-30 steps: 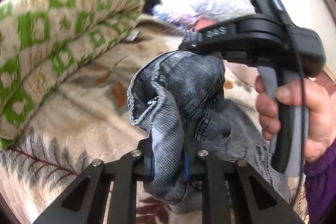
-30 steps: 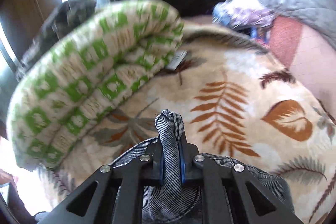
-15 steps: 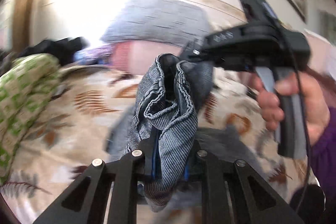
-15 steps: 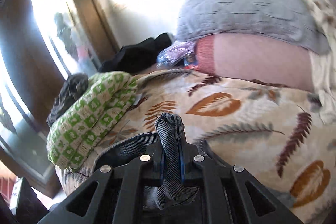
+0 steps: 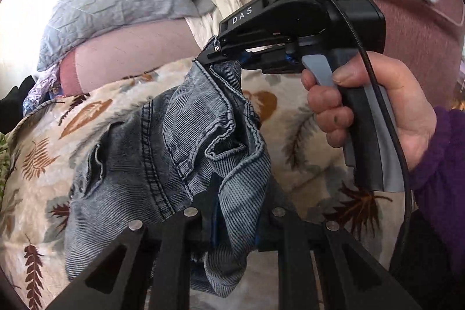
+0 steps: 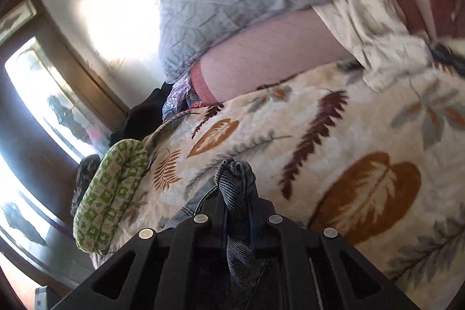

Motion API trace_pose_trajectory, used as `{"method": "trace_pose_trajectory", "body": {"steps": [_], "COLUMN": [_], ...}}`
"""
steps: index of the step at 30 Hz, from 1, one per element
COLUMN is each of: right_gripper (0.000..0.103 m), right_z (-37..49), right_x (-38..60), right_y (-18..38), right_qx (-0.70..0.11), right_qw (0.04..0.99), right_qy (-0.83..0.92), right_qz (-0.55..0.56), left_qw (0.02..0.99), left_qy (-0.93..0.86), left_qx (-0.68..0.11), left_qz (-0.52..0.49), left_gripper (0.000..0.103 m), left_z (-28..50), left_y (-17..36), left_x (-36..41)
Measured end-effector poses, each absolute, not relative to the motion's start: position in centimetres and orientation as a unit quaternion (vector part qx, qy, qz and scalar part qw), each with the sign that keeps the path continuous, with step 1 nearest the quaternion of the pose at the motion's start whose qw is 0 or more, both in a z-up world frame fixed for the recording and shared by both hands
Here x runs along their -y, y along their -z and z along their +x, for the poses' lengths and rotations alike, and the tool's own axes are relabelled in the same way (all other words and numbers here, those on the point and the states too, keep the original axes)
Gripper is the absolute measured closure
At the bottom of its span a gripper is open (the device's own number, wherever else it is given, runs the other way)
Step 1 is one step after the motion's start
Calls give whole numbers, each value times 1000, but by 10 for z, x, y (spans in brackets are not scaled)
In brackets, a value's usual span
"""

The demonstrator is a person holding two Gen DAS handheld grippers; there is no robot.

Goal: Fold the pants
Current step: 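Lift the jeans edge with both grippers and fold it over again, then lay the folded jeans down and open both grippers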

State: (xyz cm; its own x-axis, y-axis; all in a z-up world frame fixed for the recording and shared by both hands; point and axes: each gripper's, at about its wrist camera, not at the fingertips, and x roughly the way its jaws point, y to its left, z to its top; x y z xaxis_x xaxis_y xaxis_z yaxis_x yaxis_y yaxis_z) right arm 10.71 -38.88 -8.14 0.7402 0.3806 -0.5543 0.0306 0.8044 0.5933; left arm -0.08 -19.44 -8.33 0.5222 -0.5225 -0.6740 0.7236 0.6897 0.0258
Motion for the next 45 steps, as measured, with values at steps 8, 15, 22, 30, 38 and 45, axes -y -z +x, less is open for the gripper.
{"method": "trace_pose_trajectory", "body": {"steps": [8, 15, 22, 30, 38, 45], "right_gripper": [67, 47, 47, 47, 46, 44], "right_z": [103, 63, 39, 70, 78, 70], "right_x": [428, 448, 374, 319, 352, 339], "right_y": [121, 83, 46, 85, 155, 151], "right_qx": [-371, -311, -272, -329, -442, -435], "right_qw": [865, 899, 932, 912, 858, 876], "right_qy": [-50, -3, -61, -89, -15, -7], "right_qz": [336, 307, 231, 229, 261, 206], "left_qw": [849, 850, 901, 908, 876, 877], "left_qy": [365, 386, 301, 217, 194, 189], "left_qx": [-324, -296, -272, -331, -422, -429], "left_qz": [204, 201, 150, 140, 132, 108], "left_gripper": [75, 70, 57, 56, 56, 51], "left_z": [-8, -34, -8, 73, 90, 85], "left_y": [97, 62, 17, 44, 107, 125], "left_x": [217, 194, 125, 110, 118, 107]}}
